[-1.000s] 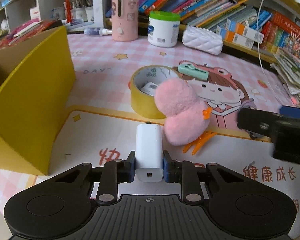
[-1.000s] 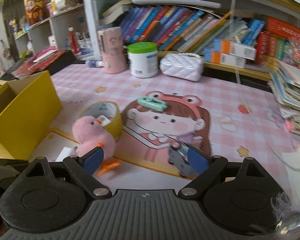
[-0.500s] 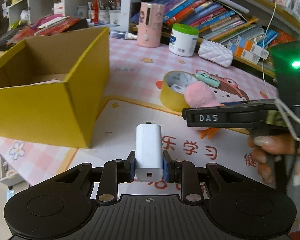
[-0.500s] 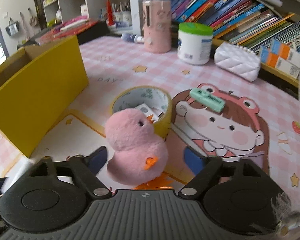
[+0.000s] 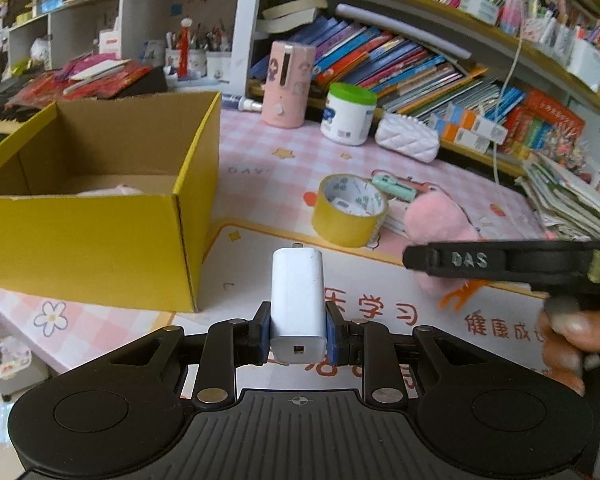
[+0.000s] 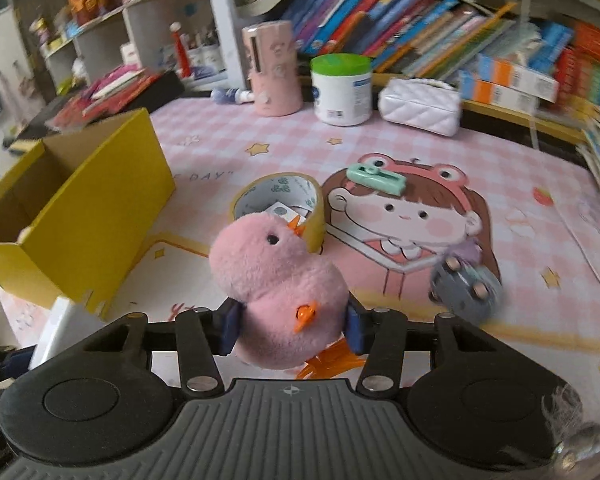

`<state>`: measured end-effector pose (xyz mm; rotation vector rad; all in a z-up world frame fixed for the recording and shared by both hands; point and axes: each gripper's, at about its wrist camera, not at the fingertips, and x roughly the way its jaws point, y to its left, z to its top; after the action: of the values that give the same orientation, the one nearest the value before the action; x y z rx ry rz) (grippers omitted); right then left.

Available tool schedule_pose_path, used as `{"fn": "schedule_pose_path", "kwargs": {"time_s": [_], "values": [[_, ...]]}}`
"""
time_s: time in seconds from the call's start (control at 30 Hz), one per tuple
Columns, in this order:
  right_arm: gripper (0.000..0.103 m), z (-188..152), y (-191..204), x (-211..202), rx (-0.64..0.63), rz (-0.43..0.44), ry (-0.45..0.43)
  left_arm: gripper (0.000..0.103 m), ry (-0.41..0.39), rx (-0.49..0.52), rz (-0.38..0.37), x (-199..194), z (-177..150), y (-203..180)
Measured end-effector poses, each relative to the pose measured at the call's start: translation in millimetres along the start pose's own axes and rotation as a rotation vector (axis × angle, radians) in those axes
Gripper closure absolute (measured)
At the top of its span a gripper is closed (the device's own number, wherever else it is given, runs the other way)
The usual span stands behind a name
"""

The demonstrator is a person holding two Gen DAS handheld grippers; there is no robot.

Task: Organize objects
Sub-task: 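Carry the charger and the chick toward the yellow box with both tools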

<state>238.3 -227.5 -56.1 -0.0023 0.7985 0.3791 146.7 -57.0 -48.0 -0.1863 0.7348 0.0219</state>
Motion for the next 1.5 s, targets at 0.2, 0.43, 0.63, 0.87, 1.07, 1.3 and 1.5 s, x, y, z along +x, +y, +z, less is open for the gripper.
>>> {"fn": "schedule_pose_path", "kwargs": {"time_s": [0.2, 0.43, 0.63, 0.87, 1.07, 1.3, 1.5], "values": [[0.055, -22.4, 33.0, -33.1, 0.034, -0.035, -0.004, 0.079, -0.029, 0.019, -0.041, -22.1, -3.0, 23.9], [0.055, -38.0, 94.1, -52.6, 0.004, -0.013, 0.021, 0.079, -0.04, -0.014, -0.045, -54.3, -14.5, 68.9], [0.055, -59.7, 145.9, -64.5, -0.042, -0.005, 0.017, 0.079, -0.044, -0.04, -0.026, -78.9, -29.8, 107.6], [0.055, -87.4, 192.5, -67.6, -0.053, 0.019, 0.041, 0.079, -0.049, -0.048, -0.001, -106.4, -50.2, 144.5], [0.055, -103.5, 226.9, -69.5, -0.07, 0.045, 0.051, 0.079, -0.058, -0.058, 0.017, -124.4, -61.1, 169.7], [0.055, -103.3, 248.8, -78.0, -0.082, 0.048, 0.027, 0.079, -0.1, -0.059, 0.026, -141.9, -61.3, 184.8], [0.055, -88.3, 253.3, -84.7, -0.079, 0.039, -0.033, 0.079, -0.144, -0.075, 0.016, -146.9, -47.3, 192.3]]}}
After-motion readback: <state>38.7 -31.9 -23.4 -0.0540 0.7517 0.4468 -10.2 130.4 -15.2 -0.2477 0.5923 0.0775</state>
